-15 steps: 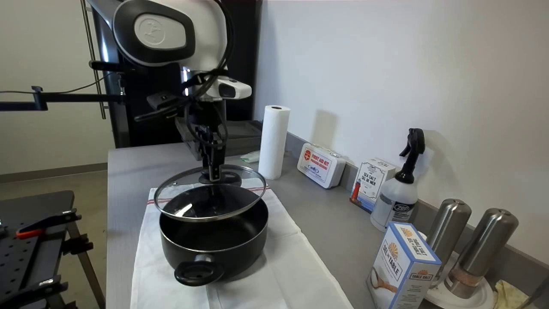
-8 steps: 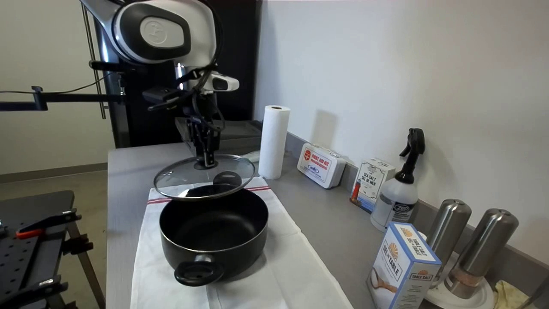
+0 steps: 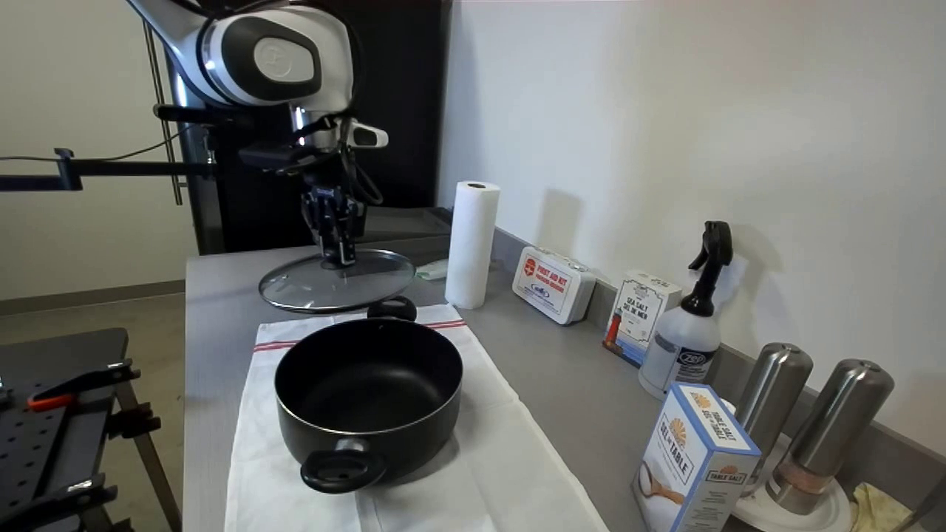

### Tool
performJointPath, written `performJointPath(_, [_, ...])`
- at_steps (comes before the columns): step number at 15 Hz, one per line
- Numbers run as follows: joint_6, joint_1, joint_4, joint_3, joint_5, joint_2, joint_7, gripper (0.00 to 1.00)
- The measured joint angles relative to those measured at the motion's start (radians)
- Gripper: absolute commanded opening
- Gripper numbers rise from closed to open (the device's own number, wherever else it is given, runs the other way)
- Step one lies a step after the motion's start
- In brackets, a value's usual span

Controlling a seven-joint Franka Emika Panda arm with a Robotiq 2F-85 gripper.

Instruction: Remove the lid from the pot

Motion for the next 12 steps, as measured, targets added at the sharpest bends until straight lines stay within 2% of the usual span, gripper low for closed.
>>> performJointPath(12, [-0.099, 0.082, 0.163, 0.056, -0.006, 0.167, -0.084, 0.25])
